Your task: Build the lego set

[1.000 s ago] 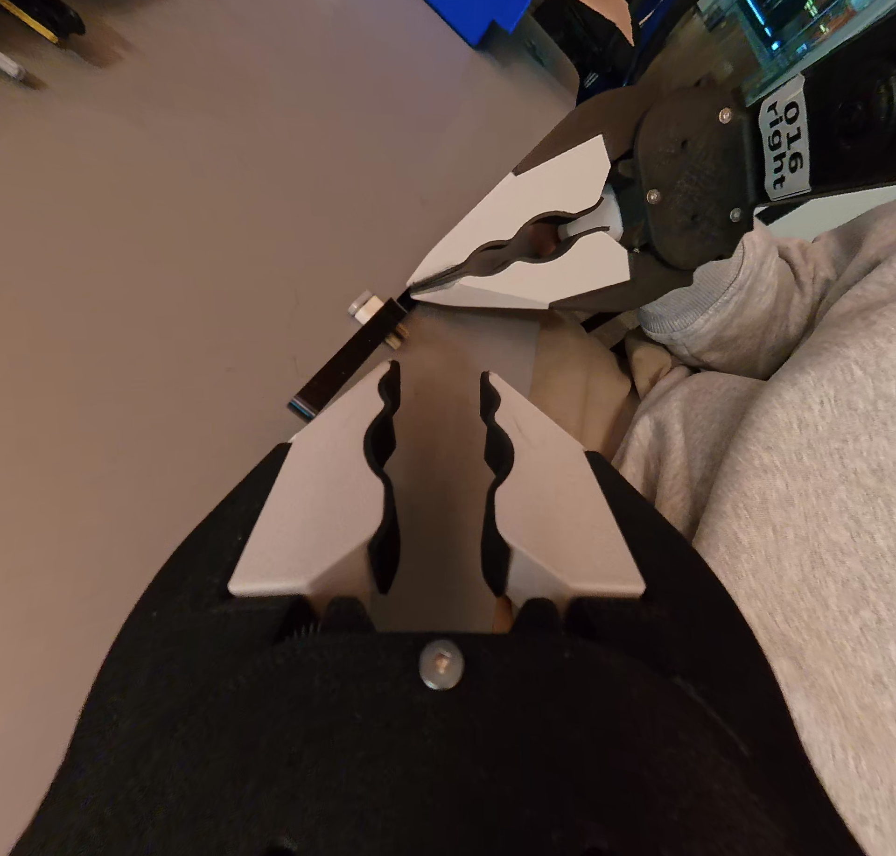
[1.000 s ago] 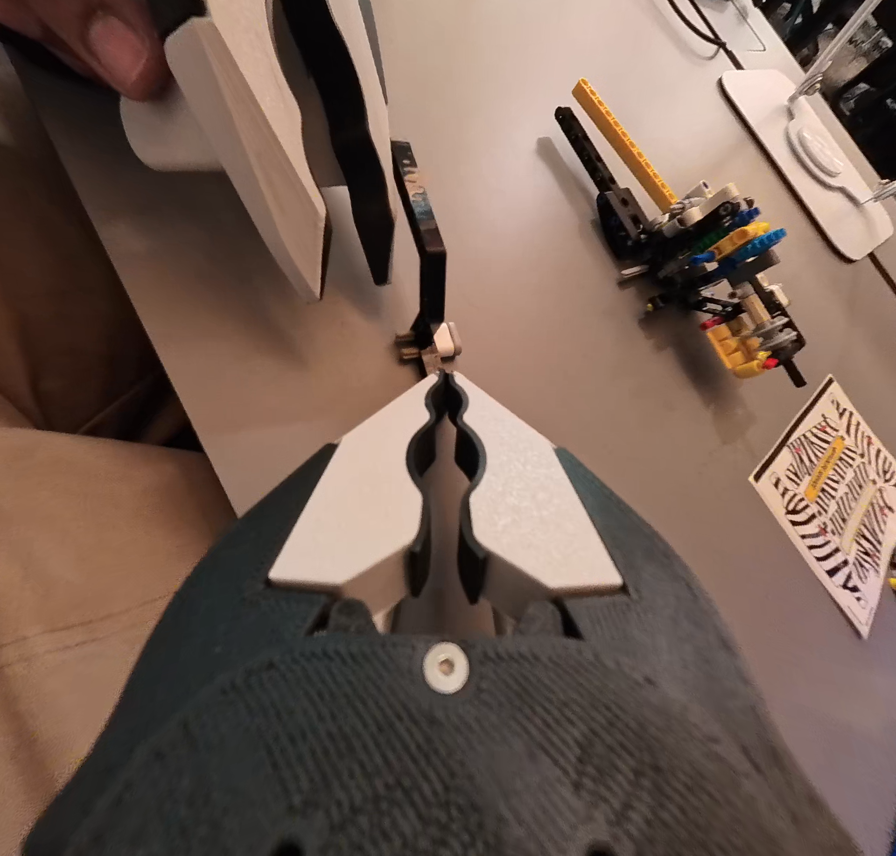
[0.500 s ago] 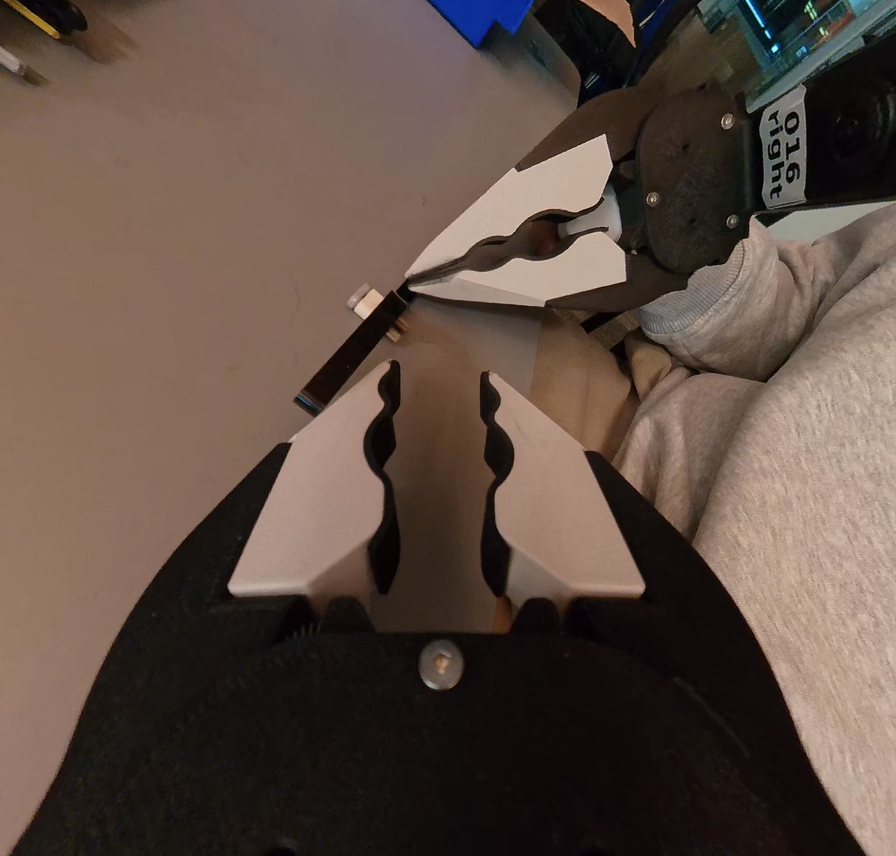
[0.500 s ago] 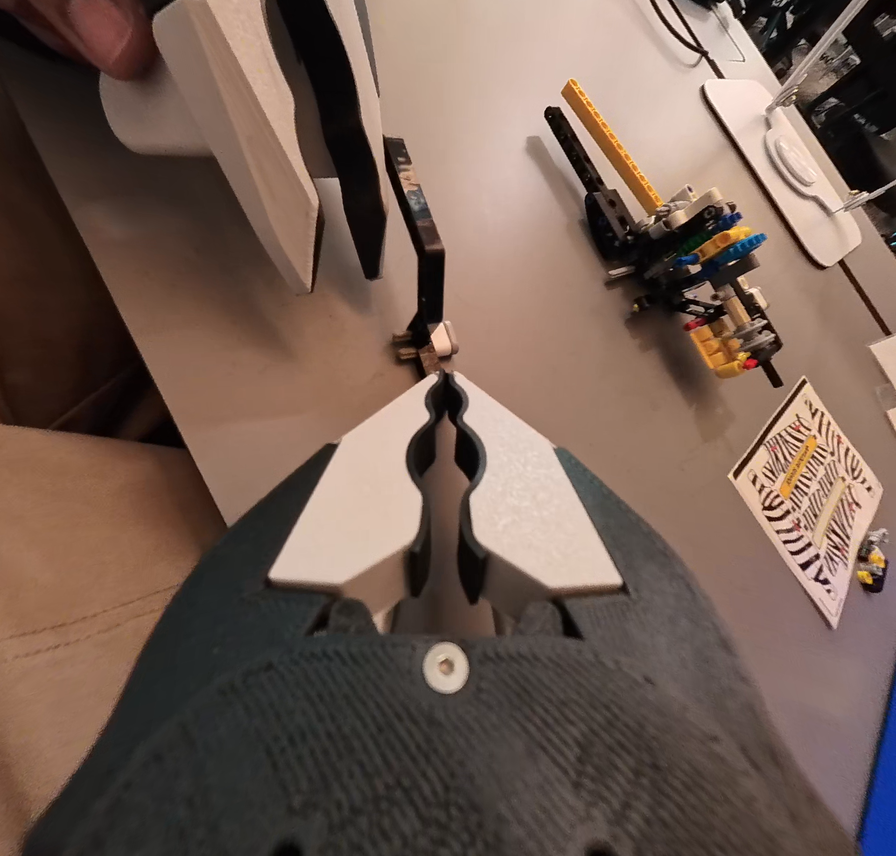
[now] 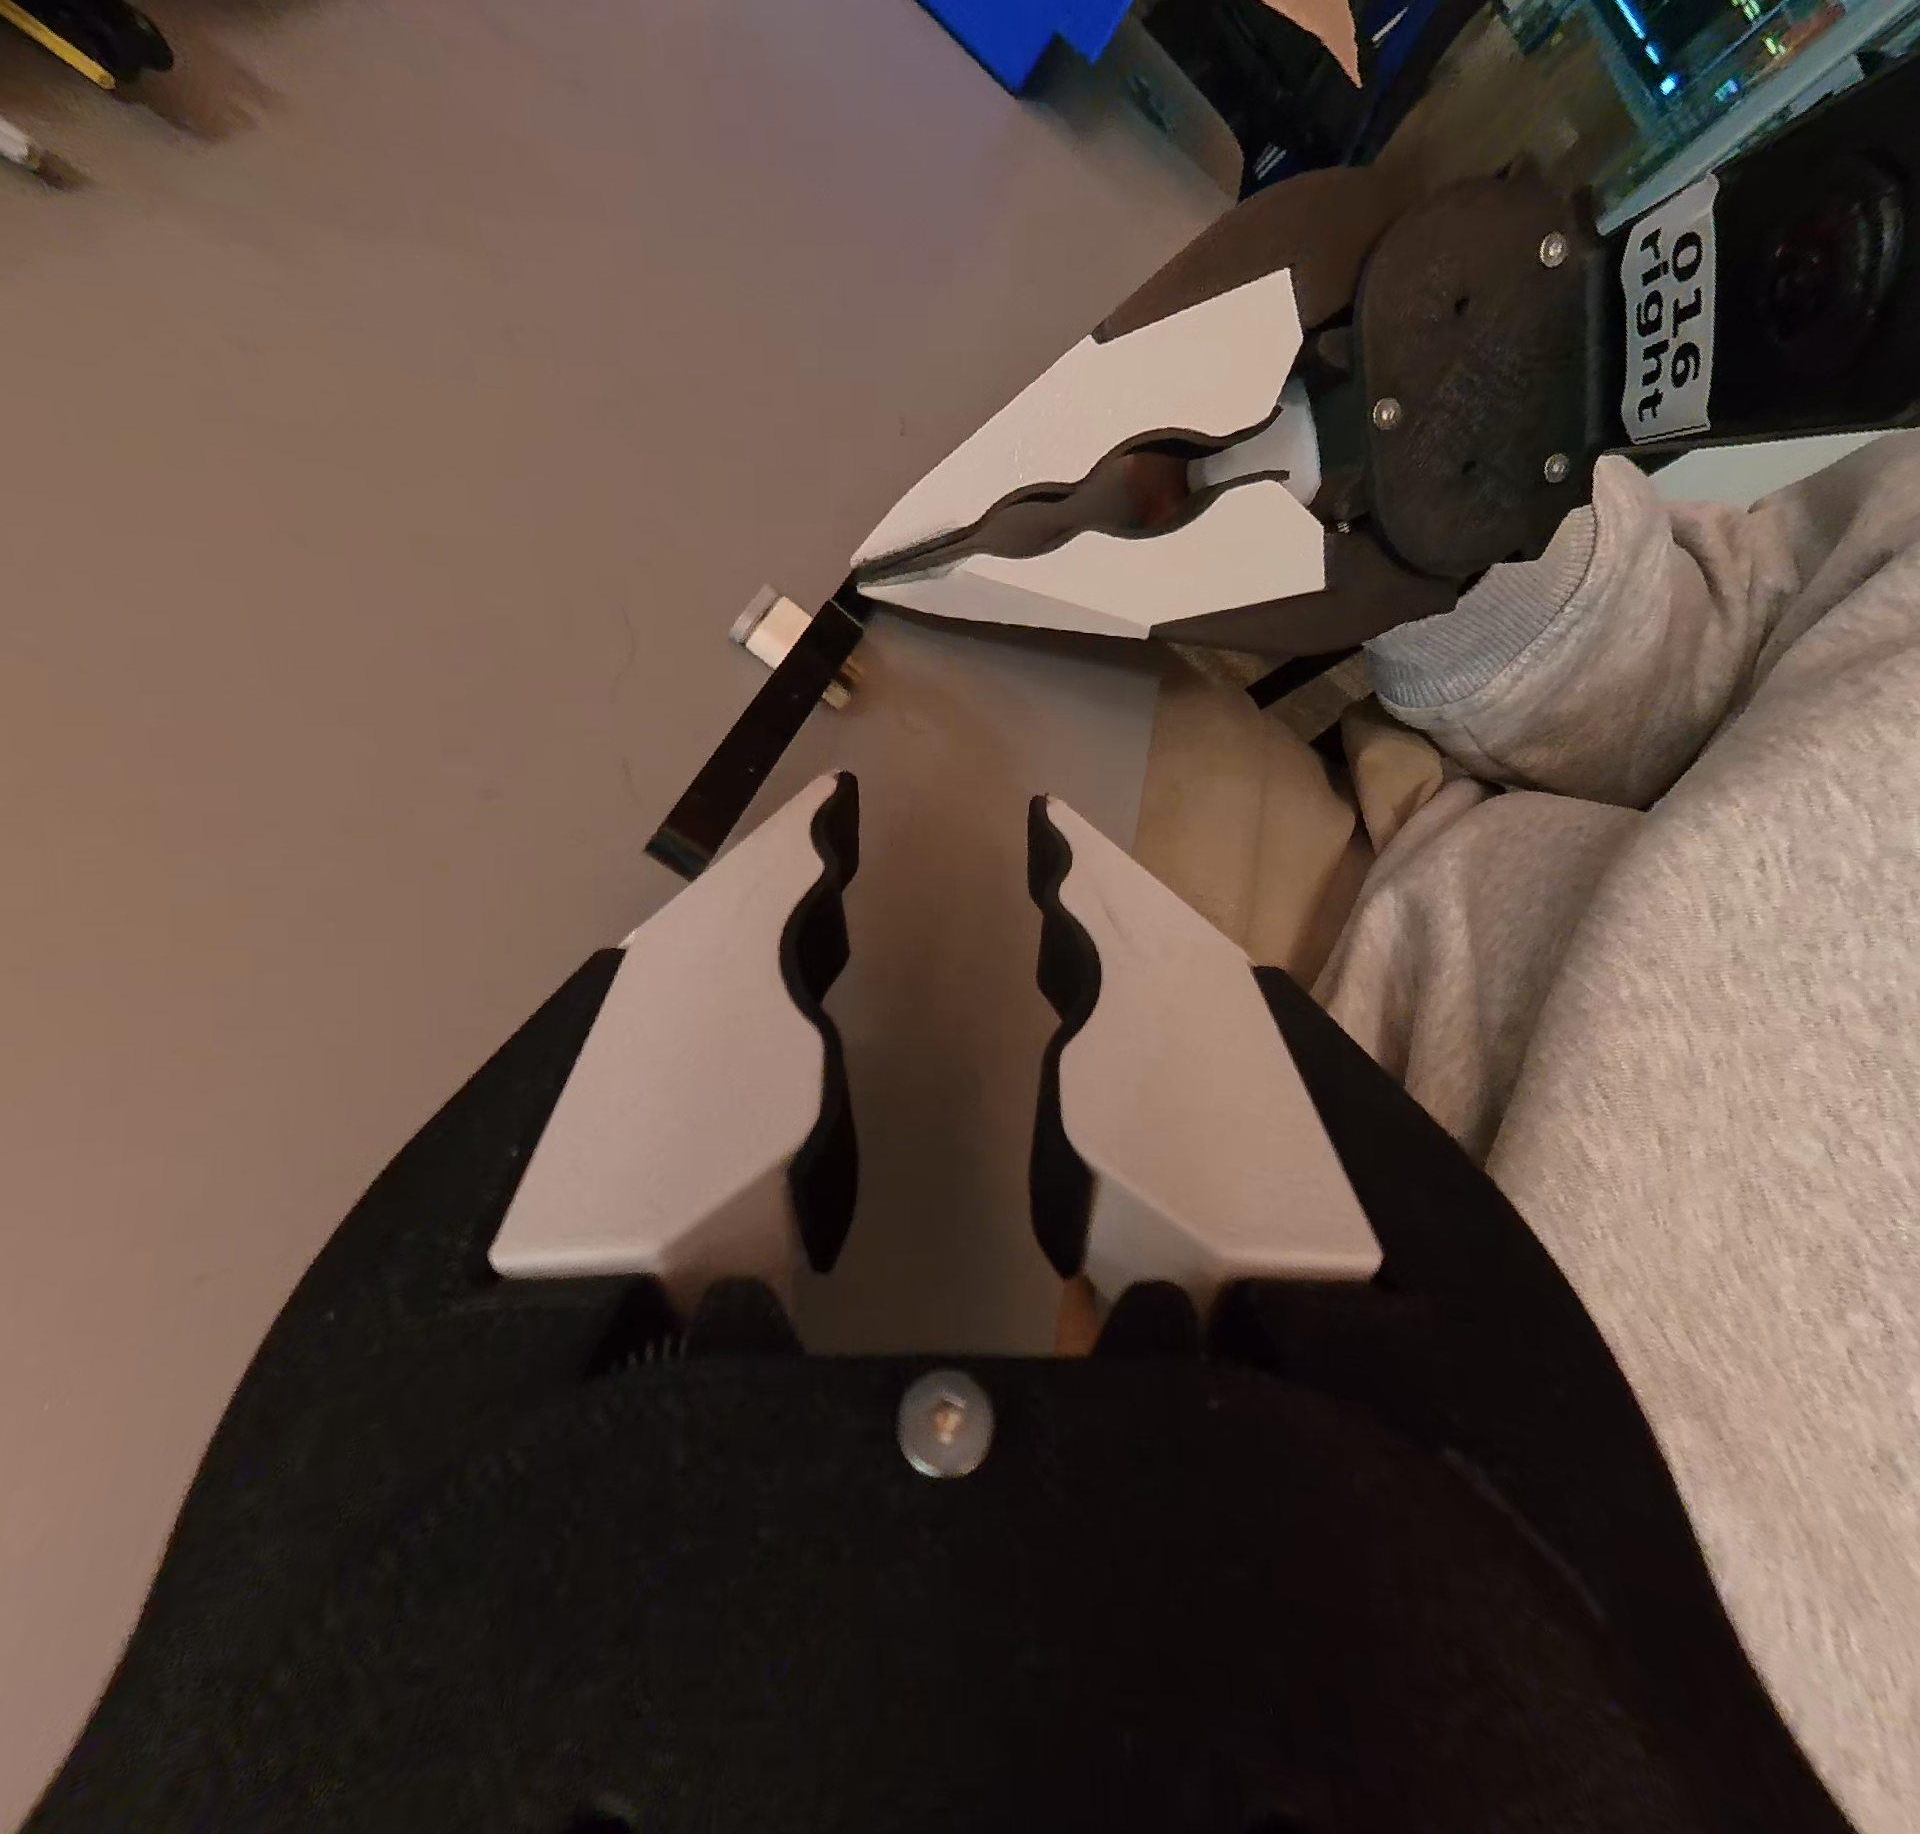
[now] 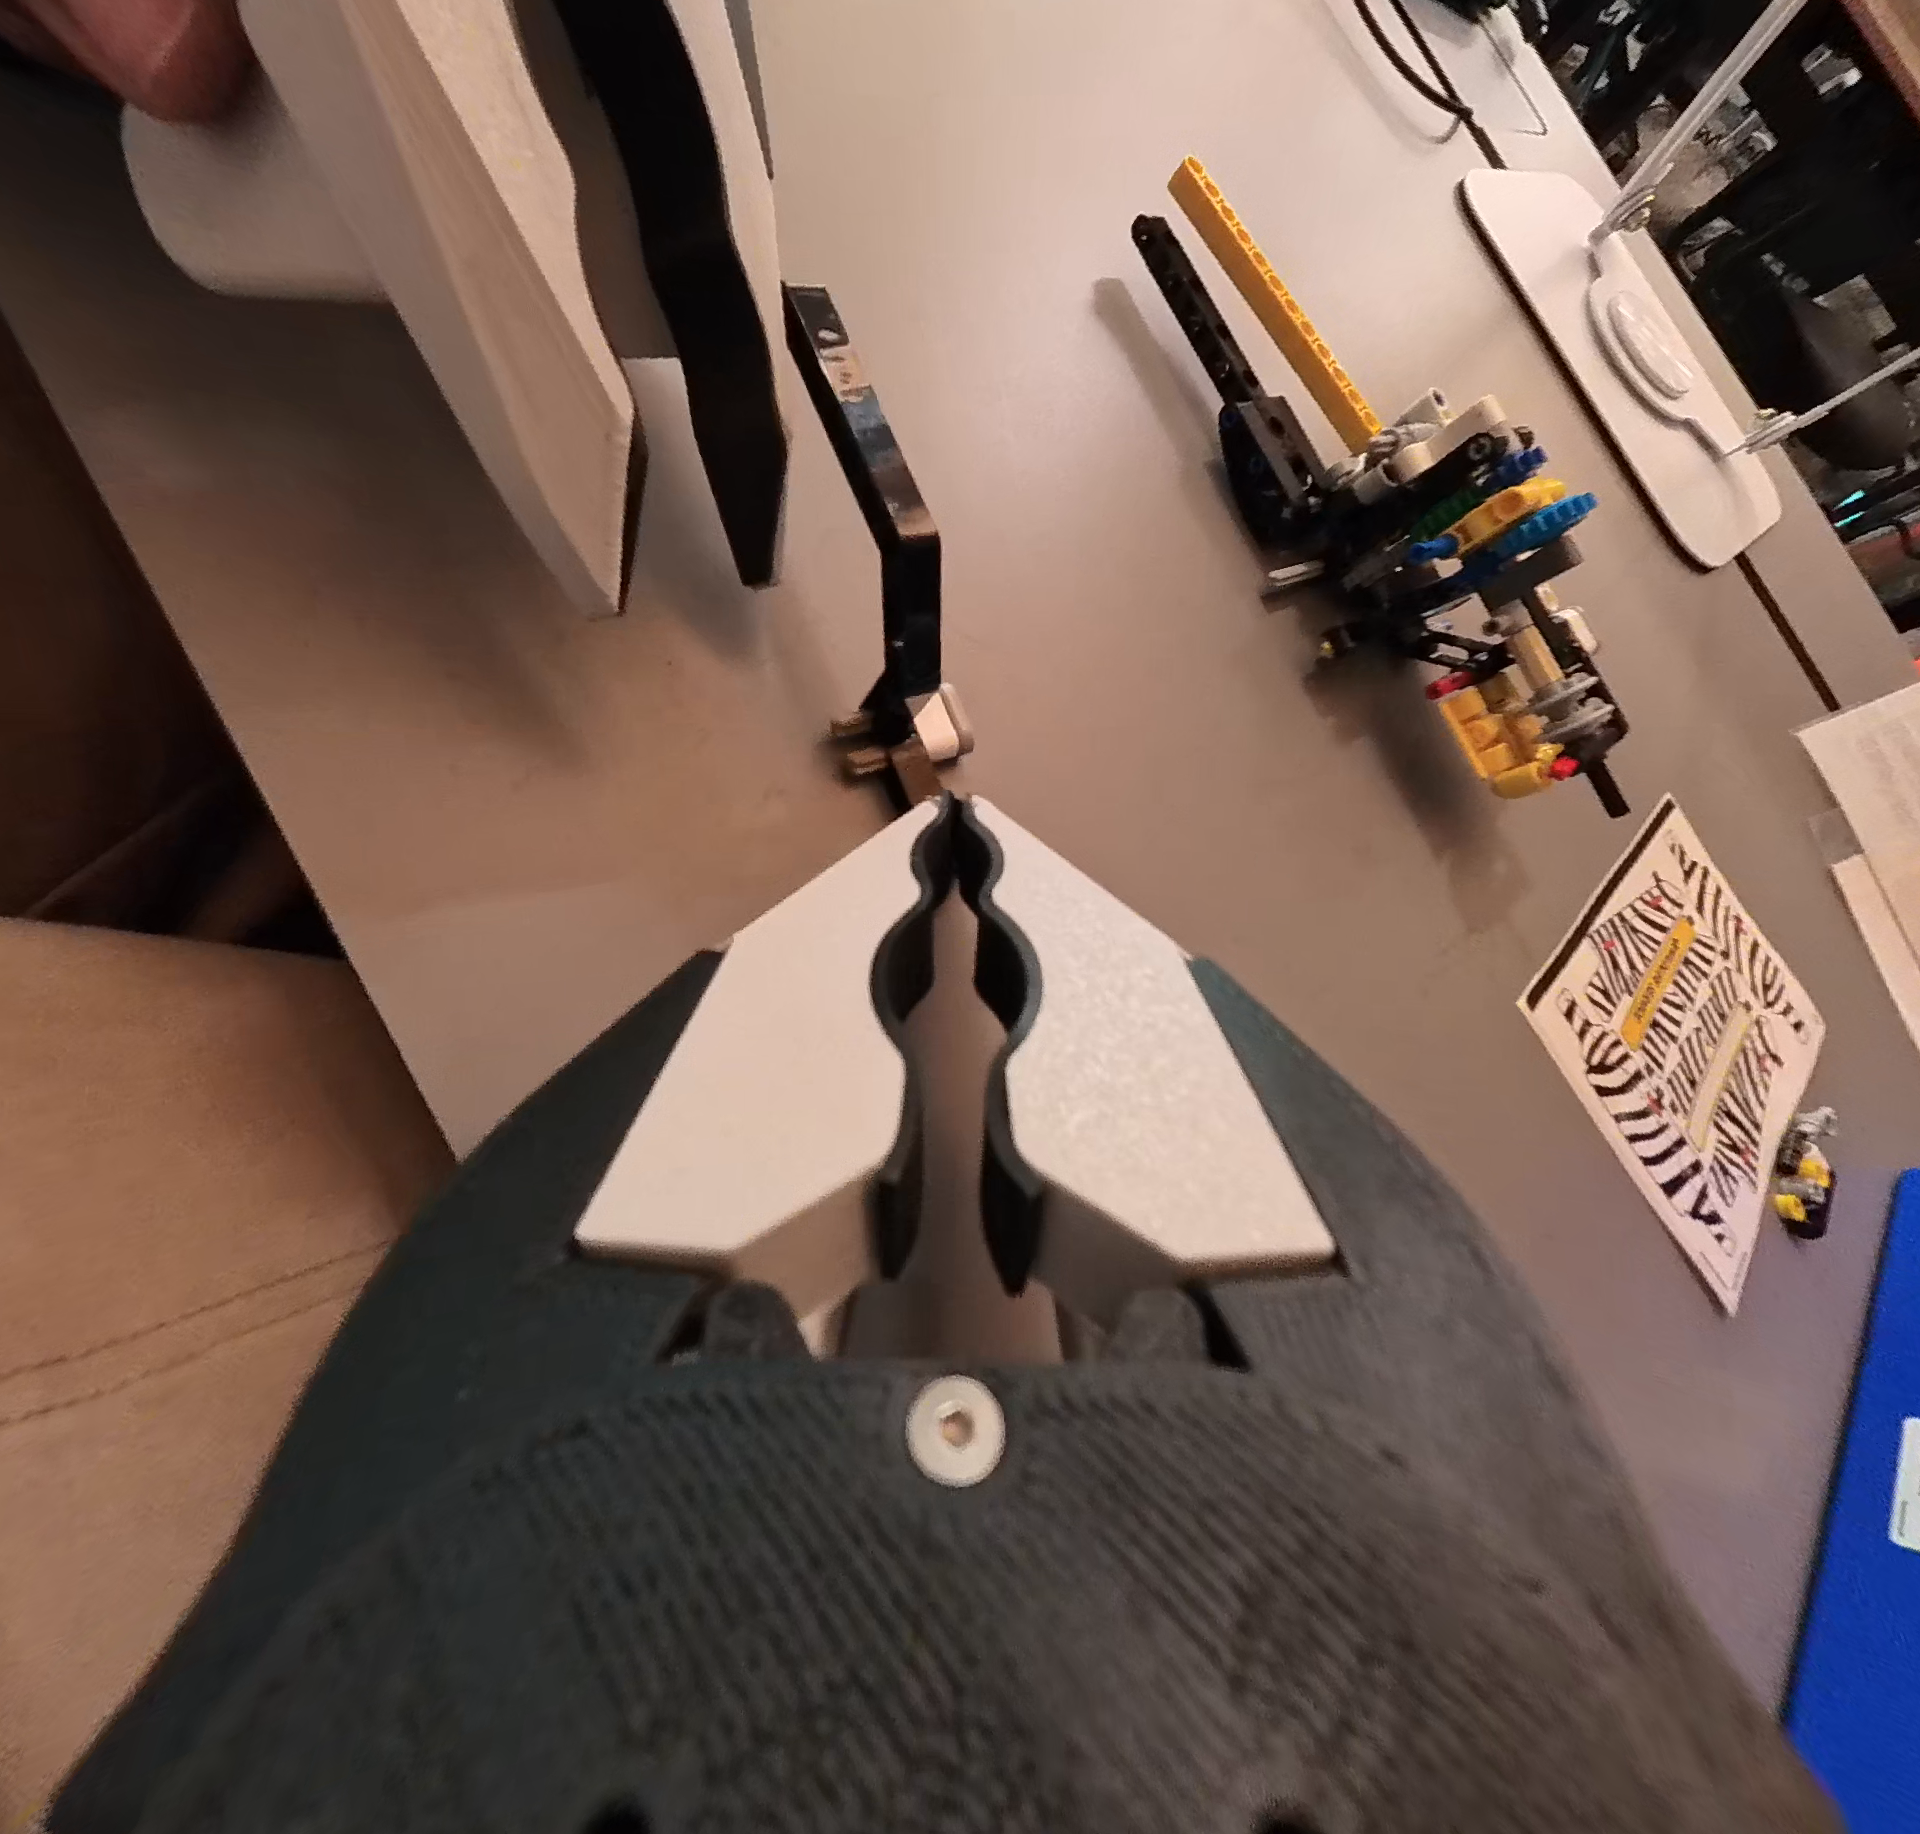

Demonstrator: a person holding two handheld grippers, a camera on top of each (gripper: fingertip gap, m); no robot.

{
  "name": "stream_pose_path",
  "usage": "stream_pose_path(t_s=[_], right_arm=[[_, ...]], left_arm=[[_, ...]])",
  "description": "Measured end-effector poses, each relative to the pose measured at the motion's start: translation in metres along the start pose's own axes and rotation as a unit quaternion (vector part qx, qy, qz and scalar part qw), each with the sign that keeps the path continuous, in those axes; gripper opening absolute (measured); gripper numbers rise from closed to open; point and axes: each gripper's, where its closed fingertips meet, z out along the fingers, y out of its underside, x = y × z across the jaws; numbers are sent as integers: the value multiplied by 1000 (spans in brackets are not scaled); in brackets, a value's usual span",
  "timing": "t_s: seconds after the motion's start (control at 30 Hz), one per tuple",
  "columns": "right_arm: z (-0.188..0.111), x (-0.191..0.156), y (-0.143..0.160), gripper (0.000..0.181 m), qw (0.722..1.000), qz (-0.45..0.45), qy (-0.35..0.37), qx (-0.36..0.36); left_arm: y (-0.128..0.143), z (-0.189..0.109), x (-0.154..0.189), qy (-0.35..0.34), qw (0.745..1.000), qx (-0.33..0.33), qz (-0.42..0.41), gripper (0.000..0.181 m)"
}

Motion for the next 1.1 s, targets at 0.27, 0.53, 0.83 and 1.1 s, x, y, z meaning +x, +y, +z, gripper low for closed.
stream_pose_path(t_s=[0.27, 0.53, 0.83, 1.1], right_arm=[[-1, 10, 6, 0, 1000, 9, 17, -9], [-3, 33, 22, 0, 997, 34, 58, -33], [-5, 45, 29, 0, 995, 38, 81, -44], [-6, 45, 29, 0, 995, 32, 85, -45]], left_arm=[[0, 0, 0, 1, 1000, 0, -2, 31], [0, 1, 0, 1, 1000, 0, -2, 31], [0, 1, -1, 3, 1000, -1, -5, 31], [0, 2, -1, 3, 1000, -1, -6, 31]])
